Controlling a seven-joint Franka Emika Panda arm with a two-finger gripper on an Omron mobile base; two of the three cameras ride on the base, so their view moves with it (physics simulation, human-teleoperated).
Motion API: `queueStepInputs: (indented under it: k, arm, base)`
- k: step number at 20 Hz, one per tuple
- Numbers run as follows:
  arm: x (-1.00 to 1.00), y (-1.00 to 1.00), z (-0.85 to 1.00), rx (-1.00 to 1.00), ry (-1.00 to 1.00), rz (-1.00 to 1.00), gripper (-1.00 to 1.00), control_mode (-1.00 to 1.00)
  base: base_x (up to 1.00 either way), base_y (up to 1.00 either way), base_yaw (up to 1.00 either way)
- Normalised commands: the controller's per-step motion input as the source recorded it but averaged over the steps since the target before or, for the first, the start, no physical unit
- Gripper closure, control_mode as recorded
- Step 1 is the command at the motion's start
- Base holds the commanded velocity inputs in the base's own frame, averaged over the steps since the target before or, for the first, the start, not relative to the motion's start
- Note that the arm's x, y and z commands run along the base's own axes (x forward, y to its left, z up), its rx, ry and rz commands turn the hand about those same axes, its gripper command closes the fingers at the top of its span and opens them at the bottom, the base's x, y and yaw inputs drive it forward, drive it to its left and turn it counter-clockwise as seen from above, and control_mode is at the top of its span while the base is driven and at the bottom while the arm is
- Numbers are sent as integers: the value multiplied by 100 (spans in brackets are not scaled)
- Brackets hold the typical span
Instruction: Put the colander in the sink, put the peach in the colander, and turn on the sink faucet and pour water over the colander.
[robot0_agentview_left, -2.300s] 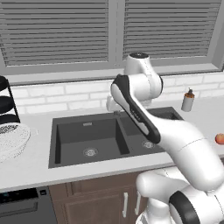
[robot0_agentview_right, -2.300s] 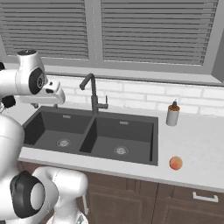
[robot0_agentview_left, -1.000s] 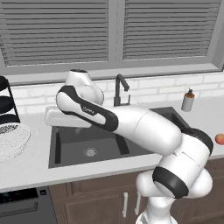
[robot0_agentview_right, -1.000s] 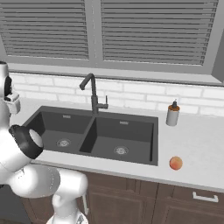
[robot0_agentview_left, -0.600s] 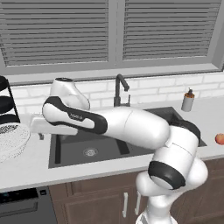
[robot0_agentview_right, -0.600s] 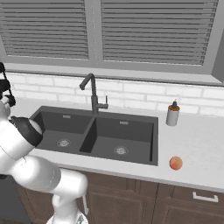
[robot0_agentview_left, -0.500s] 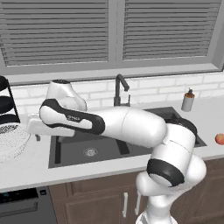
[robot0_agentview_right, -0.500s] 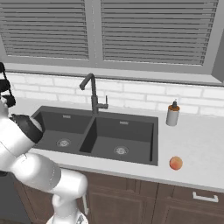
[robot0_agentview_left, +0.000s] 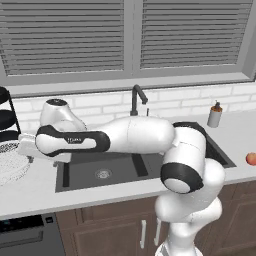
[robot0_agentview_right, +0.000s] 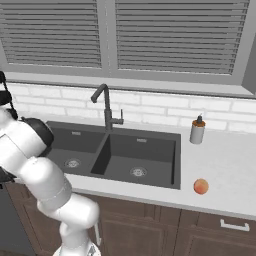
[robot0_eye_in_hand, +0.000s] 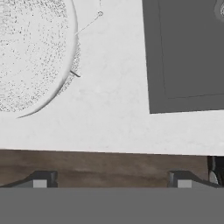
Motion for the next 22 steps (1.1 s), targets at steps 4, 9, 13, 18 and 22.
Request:
queueStepInputs:
  k: [4,9,13,18,22]
  arm:
    - [33,33,-15,0,0,-21,-100,-100]
    - [32,18,-11,0,2,-19,-100,-100]
    - [30,13,-8,0,1,-16,-100,-100]
    - [23,26,-2,0,0,-9,-100,-100]
    - [25,26,0,0,0,-7,-100,-100]
  base:
    - [0,0,0]
    - [0,0,0]
    - [0,0,0]
    - [0,0,0]
    - [0,0,0]
